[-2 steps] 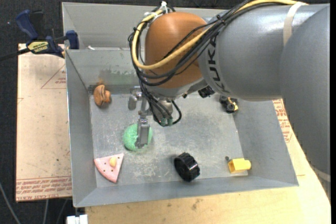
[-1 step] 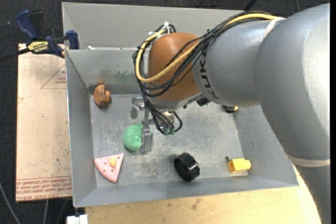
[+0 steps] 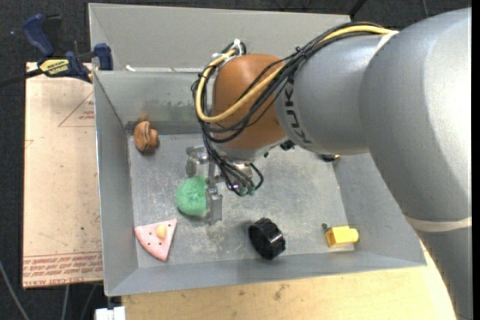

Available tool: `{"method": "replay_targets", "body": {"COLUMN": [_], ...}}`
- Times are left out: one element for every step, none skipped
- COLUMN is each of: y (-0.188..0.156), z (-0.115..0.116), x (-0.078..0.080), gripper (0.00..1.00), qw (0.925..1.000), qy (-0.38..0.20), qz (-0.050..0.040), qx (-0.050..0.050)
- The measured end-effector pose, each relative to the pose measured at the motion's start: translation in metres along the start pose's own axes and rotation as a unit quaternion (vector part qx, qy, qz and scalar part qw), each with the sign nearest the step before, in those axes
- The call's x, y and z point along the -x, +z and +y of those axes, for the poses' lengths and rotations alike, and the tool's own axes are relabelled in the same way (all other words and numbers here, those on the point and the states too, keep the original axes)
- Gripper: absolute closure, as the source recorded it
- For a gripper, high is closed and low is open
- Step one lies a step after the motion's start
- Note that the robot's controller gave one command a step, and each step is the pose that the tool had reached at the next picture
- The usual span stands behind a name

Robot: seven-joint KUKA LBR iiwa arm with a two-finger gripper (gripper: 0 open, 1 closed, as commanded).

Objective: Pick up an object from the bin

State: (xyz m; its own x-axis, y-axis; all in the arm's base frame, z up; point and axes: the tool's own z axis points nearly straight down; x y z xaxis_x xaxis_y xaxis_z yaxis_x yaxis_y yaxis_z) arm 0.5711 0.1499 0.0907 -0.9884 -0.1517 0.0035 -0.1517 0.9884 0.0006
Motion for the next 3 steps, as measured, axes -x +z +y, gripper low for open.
{"method": "replay_targets", "body": {"y": [-0.024, 0.012, 0.021], "z": [-0.004, 0.000, 0.002], "x": [-0.009, -0.005, -0.020], "gripper": [0.00, 0.00, 1.00], "qw": [0.9970, 0.9986, 0.9913], "qy": [0.077, 0.053, 0.131], "qz": [-0.0019, -0.0033, -0.0020], "qx": [0.000, 0.000, 0.001]}}
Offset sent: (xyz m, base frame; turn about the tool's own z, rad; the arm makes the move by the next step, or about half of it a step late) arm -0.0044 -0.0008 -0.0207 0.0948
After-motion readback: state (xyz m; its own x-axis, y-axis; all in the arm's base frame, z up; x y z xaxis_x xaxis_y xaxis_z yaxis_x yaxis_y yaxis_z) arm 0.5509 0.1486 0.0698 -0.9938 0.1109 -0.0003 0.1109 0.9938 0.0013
